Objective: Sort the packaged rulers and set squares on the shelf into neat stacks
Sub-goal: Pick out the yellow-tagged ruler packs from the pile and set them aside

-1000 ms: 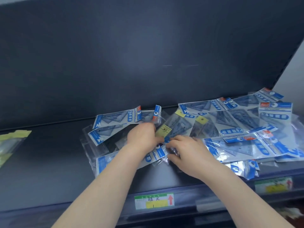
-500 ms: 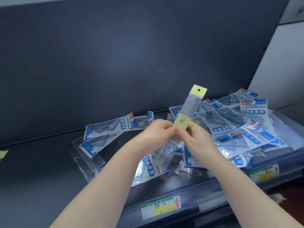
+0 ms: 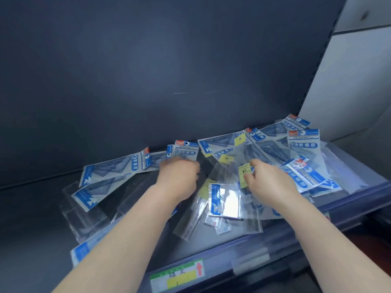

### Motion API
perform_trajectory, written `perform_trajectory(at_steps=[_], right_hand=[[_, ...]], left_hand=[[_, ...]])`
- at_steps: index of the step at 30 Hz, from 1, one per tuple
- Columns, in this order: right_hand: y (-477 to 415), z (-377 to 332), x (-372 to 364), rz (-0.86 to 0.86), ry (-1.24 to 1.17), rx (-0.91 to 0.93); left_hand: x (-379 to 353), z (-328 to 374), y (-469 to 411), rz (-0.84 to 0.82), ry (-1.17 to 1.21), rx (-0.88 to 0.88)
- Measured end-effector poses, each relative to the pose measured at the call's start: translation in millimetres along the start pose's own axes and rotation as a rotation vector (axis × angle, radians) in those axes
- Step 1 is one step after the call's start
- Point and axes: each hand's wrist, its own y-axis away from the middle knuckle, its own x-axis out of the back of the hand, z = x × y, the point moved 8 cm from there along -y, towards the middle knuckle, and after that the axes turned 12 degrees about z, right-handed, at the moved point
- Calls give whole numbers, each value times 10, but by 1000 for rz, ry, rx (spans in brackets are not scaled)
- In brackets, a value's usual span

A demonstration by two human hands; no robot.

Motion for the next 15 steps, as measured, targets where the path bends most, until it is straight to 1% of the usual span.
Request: perform_trajectory(at_steps=[2, 3, 6, 7, 10, 11, 13, 15], right_hand=[[-43, 36, -17, -17, -6, 19], [-64, 60, -23, -23, -6, 34], [-120, 149, -39, -43, -58, 66], [-128, 160, -46, -55, -119, 78], [-137, 131, -99, -115, -384, 79], [-132, 111, -128, -137, -421, 83], [-121, 92, -192, -160, -426, 111], [-124, 96, -239, -173, -392, 141]], left_hand=[[19, 200, -33, -4, 93, -38], [5, 280, -47, -25, 75, -32], [4, 303, -89, -46, -52, 138], [18, 300, -81, -62, -72, 192], [62, 289, -30, -125, -147, 279], [76, 267, 10, -139, -156, 303], [64, 219, 120, -196, -105, 350], [21, 188, 250, -295, -30, 404]])
